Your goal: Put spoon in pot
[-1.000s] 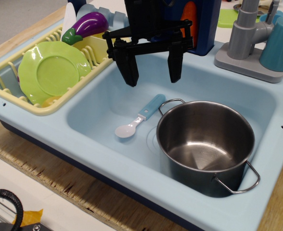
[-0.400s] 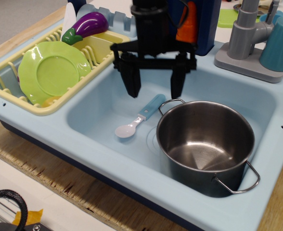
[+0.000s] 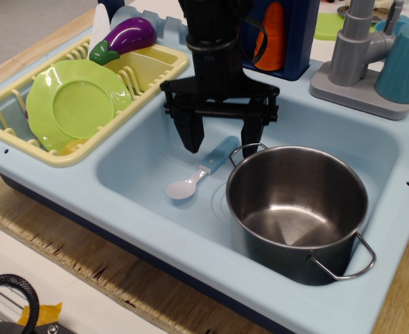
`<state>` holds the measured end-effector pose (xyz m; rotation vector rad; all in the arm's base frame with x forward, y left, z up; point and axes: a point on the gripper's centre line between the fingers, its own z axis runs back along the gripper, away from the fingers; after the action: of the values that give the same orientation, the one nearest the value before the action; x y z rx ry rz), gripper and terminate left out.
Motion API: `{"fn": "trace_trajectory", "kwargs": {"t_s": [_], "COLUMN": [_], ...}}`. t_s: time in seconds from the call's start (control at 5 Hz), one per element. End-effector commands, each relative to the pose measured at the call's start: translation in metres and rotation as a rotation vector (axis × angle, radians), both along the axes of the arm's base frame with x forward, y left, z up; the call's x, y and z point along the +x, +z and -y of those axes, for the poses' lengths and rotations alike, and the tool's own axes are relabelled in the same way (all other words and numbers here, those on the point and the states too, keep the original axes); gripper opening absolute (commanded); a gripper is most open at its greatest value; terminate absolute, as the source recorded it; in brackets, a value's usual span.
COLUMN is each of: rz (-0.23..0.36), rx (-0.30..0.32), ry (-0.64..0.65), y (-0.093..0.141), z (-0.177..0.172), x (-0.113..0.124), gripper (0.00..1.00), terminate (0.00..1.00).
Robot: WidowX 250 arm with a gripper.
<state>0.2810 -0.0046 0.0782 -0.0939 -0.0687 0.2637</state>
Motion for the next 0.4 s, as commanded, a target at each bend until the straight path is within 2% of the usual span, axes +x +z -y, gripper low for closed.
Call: {"fn": "trace_trajectory", "kwargs": {"t_s": [0.0, 0.2], "rz": [0.037, 0.025], "rx": [0.002, -0.008], "ry": [-0.012, -0.035], "y": [-0.0012, -0.0104], "z": [-0.0157, -0.0192], "x": [0.0008, 0.0026], "gripper": [1.0, 1.0], "terminate": [0.0, 0.0]}}
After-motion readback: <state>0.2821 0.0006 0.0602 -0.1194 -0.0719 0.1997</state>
